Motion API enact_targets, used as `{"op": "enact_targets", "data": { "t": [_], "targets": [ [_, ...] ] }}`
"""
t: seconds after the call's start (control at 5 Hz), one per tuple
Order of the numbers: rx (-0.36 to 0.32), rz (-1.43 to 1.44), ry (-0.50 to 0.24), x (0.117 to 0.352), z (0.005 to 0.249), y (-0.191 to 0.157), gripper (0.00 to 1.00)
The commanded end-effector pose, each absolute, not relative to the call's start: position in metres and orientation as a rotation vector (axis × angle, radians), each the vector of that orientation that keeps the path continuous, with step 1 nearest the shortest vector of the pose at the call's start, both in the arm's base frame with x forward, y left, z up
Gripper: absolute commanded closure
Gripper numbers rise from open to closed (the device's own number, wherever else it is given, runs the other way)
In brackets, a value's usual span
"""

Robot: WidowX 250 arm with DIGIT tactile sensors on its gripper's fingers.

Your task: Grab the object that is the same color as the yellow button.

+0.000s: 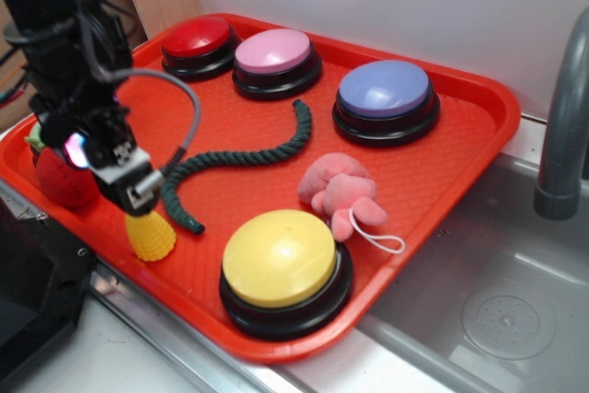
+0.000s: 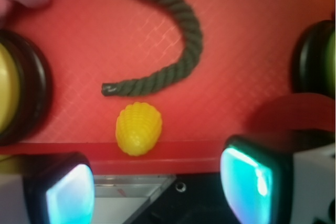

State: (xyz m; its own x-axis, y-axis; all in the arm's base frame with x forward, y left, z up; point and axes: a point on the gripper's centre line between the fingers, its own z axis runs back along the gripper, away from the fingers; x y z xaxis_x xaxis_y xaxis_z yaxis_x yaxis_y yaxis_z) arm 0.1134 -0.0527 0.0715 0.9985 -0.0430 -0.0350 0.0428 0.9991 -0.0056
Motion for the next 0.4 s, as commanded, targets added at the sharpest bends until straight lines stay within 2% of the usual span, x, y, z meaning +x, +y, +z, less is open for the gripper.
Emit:
{"op": "enact_targets", "data": {
  "t": [0.0,0.2],
  "targets": [
    [0.036,-0.073,0.054,0.1130,0.0450,-0.0612,0.00],
    [0.019,-0.068,0.056,0.1120,0.0409,-0.0601,0.00]
  ]
}}
